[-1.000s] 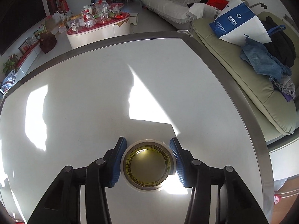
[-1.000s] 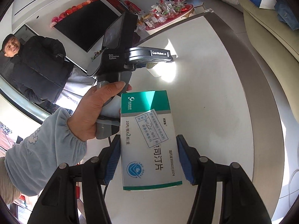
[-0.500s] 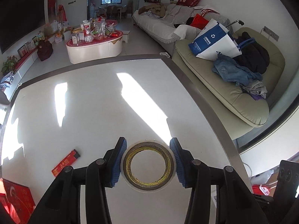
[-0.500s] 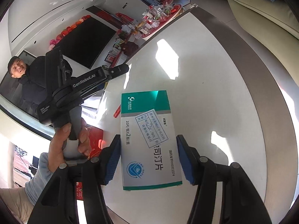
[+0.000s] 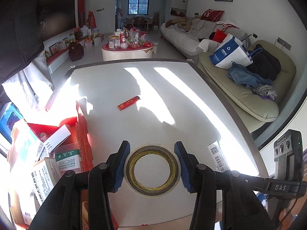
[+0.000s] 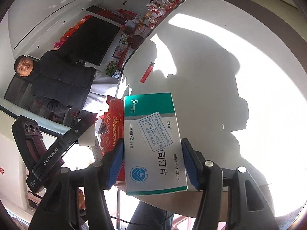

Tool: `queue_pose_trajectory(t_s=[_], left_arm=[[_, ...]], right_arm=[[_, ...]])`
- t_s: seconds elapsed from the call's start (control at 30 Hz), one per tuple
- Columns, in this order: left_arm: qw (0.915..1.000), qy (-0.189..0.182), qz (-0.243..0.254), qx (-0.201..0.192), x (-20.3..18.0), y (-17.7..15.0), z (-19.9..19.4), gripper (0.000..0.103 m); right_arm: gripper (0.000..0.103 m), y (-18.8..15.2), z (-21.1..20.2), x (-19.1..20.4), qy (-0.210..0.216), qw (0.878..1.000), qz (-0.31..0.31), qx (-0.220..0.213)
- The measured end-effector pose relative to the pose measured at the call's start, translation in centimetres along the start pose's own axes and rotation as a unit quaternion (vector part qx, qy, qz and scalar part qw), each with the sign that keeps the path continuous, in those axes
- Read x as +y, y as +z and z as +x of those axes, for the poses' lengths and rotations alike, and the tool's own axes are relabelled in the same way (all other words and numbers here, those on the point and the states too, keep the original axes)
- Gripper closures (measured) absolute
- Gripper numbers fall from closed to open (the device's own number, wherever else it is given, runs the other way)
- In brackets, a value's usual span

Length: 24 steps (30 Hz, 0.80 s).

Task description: Organize objects

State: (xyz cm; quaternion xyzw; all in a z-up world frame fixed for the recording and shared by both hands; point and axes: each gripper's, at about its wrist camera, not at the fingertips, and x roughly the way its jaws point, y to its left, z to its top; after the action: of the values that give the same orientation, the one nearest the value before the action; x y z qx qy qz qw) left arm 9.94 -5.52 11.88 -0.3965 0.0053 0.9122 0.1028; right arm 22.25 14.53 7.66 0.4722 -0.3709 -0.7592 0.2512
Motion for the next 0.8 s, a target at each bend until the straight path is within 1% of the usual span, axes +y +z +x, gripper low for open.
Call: queue_pose_trajectory(t_s=[0.1, 0.2, 0.37, 0.57, 0.8], left_arm=[[0.9997, 0.013, -0.012, -0.014, 1.5, -1.1, -1.5, 0.051], [0.9992, 0.027, -0.019, -0.025, 2.5, -2.0, -2.5, 0.051], [0.9981, 0.035, -0.037, -0.036, 4.3, -3.0, -3.7, 0.051], [0.9969, 0.046, -0.043, -0.046, 5.3, -3.4, -4.4, 0.051], [0.996, 0.059, -0.049, -0.045, 6.4, -3.9, -4.5, 0.051]], right_arm=[[0.045, -1.4, 0.0, 0.4, -0.009, 1.0, 0.003, 0.003], [0.045, -1.8, -0.2, 0.5, -0.017, 1.0, 0.004, 0.0], [0.045, -2.3, -0.8, 1.0, -0.02, 1.0, 0.004, -0.007], [0.045, -2.4, -0.3, 2.1, -0.019, 1.0, -0.009, -0.005], [0.045, -2.5, 0.9, 2.2, -0.011, 1.0, -0.005, 0.007]])
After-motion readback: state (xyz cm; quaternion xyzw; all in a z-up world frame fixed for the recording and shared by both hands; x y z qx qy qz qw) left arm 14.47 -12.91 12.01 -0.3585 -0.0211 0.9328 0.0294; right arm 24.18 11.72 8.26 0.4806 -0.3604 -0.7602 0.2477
